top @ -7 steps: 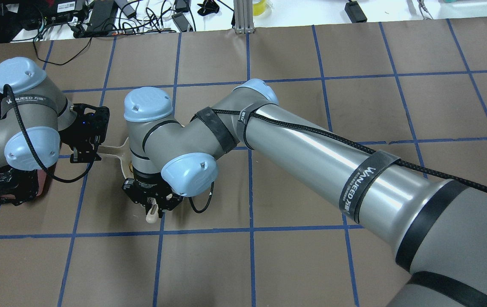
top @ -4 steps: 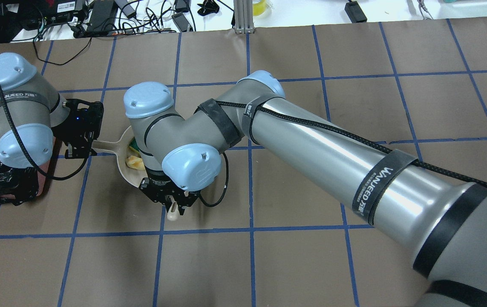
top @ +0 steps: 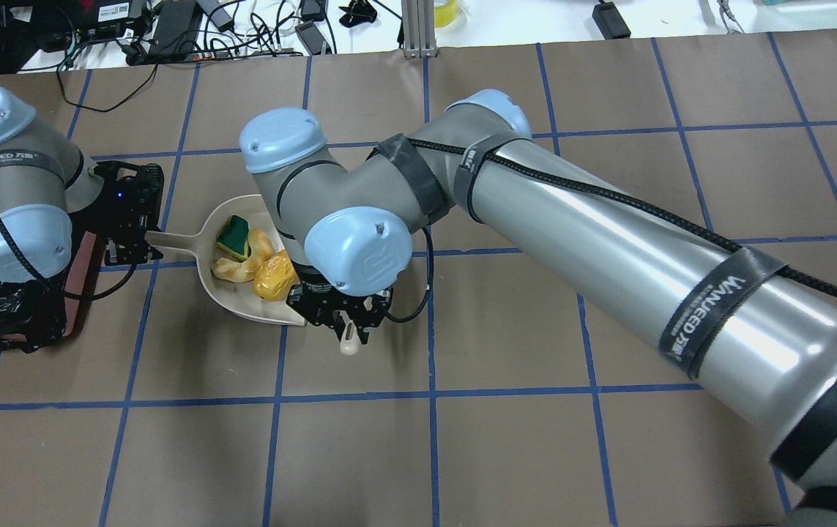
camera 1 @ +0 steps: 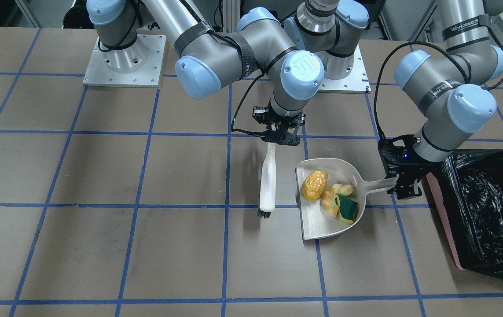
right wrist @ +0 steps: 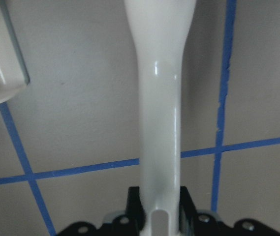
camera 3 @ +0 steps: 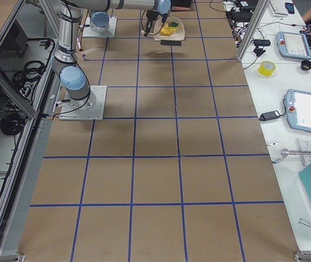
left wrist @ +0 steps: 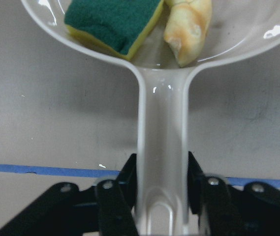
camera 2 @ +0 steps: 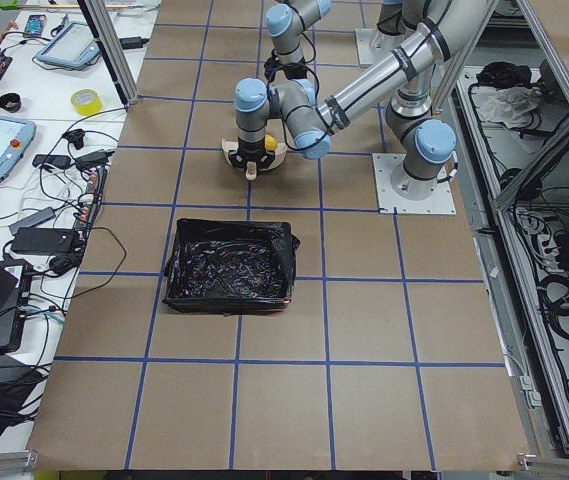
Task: Sweep and dump trash into bin
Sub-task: 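Return the brush to its spot with the right gripper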
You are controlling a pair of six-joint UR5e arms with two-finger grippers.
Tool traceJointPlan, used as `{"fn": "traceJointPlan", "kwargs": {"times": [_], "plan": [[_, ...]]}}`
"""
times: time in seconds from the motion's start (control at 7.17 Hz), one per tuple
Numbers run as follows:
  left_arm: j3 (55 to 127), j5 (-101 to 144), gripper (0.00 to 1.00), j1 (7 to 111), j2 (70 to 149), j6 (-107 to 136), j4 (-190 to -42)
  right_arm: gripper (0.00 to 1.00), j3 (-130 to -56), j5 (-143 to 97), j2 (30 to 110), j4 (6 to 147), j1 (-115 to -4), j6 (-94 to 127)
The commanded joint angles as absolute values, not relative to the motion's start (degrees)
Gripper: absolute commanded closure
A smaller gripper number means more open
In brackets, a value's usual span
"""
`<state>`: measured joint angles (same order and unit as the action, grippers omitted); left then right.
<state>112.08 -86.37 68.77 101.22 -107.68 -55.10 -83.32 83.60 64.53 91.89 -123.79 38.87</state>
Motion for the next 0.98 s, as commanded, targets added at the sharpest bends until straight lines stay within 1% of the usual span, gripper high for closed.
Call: {"fn": "traceJointPlan", "kwargs": {"times": [0.0, 0.14, 0.42, 0.56, 0.84], "plan": [[112.1, -80.7, 1.00, 65.4, 100.9, -108.5, -57.3, 1.00, -84.2, 87.1, 69.9, 86.2, -115.1, 29.1], [112.1, -78.2, 1.00, 64.4, 100.8, -108.5, -58.6, 1.00, -85.9, 90.9, 70.3, 86.0, -109.6, 22.9], [112.1, -75.9, 1.00, 63.2, 100.7, -108.5, -60.0, 1.00, -86.3, 91.1, 71.5, 85.5, -95.5, 10.4], [112.1, -75.0, 1.00, 62.8, 100.7, -108.5, -60.2, 1.00, -88.0, 91.1, 72.2, 85.3, -89.9, 6.8], [112.3, -72.7, 1.00, 61.2, 100.8, -108.5, -60.7, 1.00, -92.9, 91.3, 73.6, 88.7, -78.6, -7.5]]}}
